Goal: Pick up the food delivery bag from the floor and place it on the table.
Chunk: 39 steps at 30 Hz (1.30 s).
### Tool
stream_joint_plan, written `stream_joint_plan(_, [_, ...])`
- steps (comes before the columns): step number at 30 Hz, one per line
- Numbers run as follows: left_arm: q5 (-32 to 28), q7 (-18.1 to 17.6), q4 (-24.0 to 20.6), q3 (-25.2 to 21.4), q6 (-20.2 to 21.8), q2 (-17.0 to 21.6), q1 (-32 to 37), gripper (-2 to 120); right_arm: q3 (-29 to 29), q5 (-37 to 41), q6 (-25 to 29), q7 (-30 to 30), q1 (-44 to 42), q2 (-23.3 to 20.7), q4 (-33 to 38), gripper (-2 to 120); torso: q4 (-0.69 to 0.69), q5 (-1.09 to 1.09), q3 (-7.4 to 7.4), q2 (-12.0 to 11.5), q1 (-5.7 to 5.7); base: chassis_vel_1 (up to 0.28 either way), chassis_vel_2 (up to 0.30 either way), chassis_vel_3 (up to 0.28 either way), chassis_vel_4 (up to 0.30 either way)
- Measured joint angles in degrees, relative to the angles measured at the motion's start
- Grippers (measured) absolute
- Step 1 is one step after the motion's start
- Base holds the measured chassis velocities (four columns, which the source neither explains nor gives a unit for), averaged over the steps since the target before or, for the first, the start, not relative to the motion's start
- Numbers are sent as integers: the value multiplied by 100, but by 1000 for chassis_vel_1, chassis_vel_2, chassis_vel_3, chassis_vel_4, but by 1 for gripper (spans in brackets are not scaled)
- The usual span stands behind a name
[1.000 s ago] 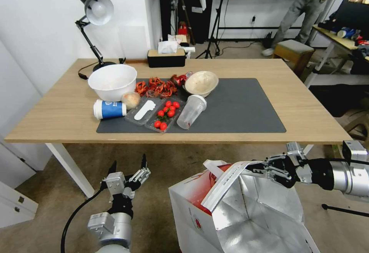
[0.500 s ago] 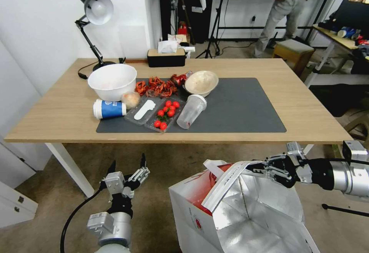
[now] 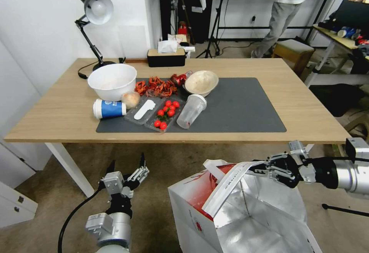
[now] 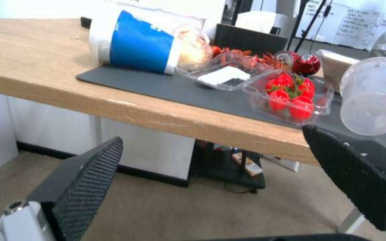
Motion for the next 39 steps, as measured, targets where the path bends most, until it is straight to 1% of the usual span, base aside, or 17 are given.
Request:
stream_joint_plan(1, [0,0,0,0,0,0,0,100,0,0,0,0,0,0,0,0,0,0,0,0,0,0,0,0,0])
stream_joint_plan(4, [50,6,-46,-20,-19,-52,50,100,154,208,-26,-273,0,-231,-60,0,1,0,-2,-3,-2,0,0,0,0])
stream_joint_plan(5, [50,6,-46,-20,-19,-52,50,100,154,208,-26,-273,0,-231,-60,0,1,0,-2,-3,-2,0,0,0,0])
stream_joint_plan(11, [91,7,-80,-53,-89,-126,103,100,397,567,-153,-379,-21,-547,-125,0,0,0,-4,-7,-4,0,0,0,0])
stream_joint_plan(19, [87,-5,-80,-78,-110,-134,84,100,664,830,-210,-353,-16,-732,-196,0,0,0,-6,-10,-5,0,0,0,0])
stream_joint_plan(24, [78,-20,-80,-119,-125,-145,85,100,896,1147,-267,-361,25,-894,-274,0,0,0,-7,-12,-6,0,0,0,0])
stream_joint_plan(26, [78,-21,-80,-121,-126,-149,84,100,921,1190,-273,-359,29,-907,-278,0,0,0,-7,-12,-5,0,0,0,0])
stream_joint_plan(28, [77,-26,-80,-123,-126,-155,79,100,1085,1441,-346,-319,43,-968,-292,0,0,0,-7,-13,-6,0,0,0,0])
stream_joint_plan(31, [77,-29,-77,-126,-128,-157,77,100,1207,1582,-377,-292,51,-1016,-308,0,0,0,-8,-13,-6,0,0,0,0])
stream_joint_plan(36, [76,-32,-73,-128,-129,-159,77,100,1305,1679,-416,-271,57,-1051,-316,0,0,-1,-8,-13,-6,0,0,0,0])
stream_joint_plan(39, [75,-42,-69,-133,-133,-171,76,100,1634,2022,-512,-156,78,-1123,-322,0,0,0,-8,-14,-7,0,0,0,0])
